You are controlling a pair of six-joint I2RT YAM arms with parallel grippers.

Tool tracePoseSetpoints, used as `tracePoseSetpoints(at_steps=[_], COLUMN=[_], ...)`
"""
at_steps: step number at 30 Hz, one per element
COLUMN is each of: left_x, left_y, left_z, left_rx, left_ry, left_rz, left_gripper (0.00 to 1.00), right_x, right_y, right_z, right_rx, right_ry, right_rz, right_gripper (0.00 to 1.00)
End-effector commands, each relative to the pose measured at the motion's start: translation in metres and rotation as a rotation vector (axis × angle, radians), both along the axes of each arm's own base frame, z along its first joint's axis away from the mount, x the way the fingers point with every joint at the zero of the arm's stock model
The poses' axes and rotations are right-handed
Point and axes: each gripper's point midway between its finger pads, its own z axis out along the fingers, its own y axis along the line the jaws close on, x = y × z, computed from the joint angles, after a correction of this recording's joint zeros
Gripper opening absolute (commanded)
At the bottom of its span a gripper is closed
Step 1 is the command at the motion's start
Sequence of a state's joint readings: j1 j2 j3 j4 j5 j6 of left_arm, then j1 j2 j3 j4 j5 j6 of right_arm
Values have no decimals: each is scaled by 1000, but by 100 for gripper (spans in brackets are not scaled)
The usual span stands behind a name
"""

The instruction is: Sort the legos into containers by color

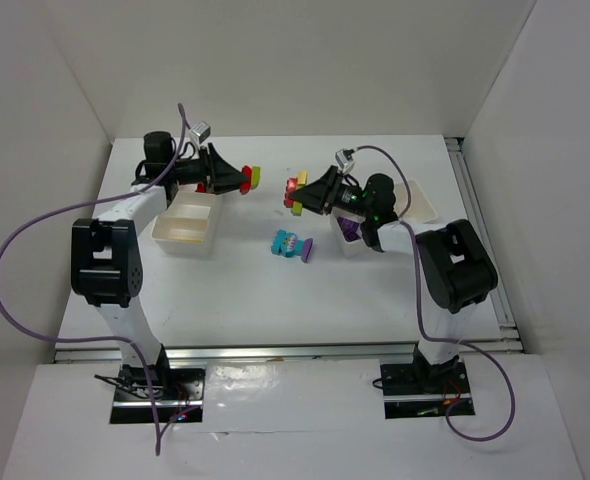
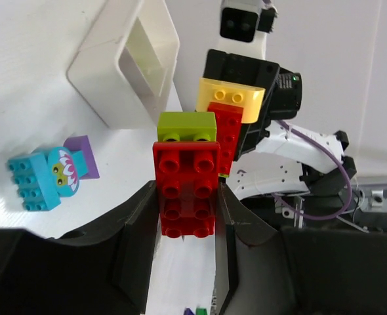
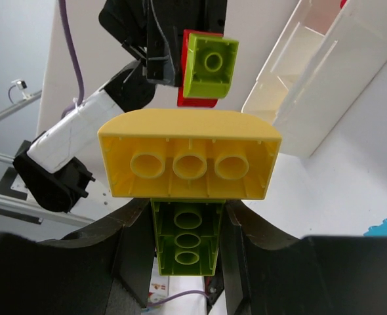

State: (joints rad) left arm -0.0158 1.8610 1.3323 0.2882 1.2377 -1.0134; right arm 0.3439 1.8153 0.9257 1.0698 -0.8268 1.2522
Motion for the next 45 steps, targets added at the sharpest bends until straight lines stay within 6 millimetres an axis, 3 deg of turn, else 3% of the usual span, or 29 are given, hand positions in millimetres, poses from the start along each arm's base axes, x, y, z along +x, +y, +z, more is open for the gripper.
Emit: tracePoseSetpoints(at_steps=[1, 3, 6, 7, 8, 10, 11, 14, 19, 20, 26, 31, 34, 35, 36, 38, 42, 43, 45], left_x=[-4, -1, 2, 9, 8, 4, -1, -4, 0, 0, 0, -3, -6, -8, -7, -7, -7, -6, -9], left_y=[10, 15, 19, 21, 22, 29, 35, 53, 77, 79, 82, 72, 65, 62, 61, 57, 50, 48, 43], left_z=[24, 27, 13, 14, 12, 2, 13, 9, -5, -1, -1, -10, -7, -4, -6, -7, -3, -4, 2], left_rx=[32, 48, 118, 151, 175, 211, 220, 282, 467, 484, 498, 492, 486, 469, 460, 439, 387, 376, 335], left_ry=[-99, -116, -69, -64, -45, -12, -39, -1, 55, 51, 53, 67, 57, 55, 47, 37, -5, -7, -34], left_rz=[14, 39, 82, 96, 100, 129, 157, 247, 381, 401, 417, 373, 347, 329, 313, 283, 233, 221, 184], left_gripper=[0, 0, 0, 0, 0, 0, 0, 0, 0, 0, 0, 0, 0, 0, 0, 0, 0, 0, 0], right_x=[-2, 2, 13, 20, 26, 41, 58, 76, 91, 91, 100, 100, 97, 97, 95, 92, 88, 88, 79], right_y=[-3, -3, 0, 7, 9, 12, 9, 18, 22, 27, 35, 33, 33, 33, 31, 35, 36, 37, 37], right_z=[30, 28, 10, 19, -11, -31, -47, -74, -107, -126, -133, -162, -165, -165, -166, -166, -139, -118, -100], right_rx=[-10, -49, -174, -212, -328, -519, -654, -816, -974, -1007, -1063, -1117, -1118, -1118, -1129, -1129, -1106, -1076, -1049], right_ry=[-111, -133, -108, -131, -3, -29, 46, 54, 61, 81, 53, 91, 98, 98, 95, 90, 47, 21, -3], right_rz=[-11, -19, -42, -51, -89, -128, -184, -224, -259, -246, -292, -268, -256, -256, -248, -239, -230, -237, -221], right_gripper=[0, 0, 0, 0, 0, 0, 0, 0, 0, 0, 1, 19, 32, 40, 55, 64, 68, 68, 68])
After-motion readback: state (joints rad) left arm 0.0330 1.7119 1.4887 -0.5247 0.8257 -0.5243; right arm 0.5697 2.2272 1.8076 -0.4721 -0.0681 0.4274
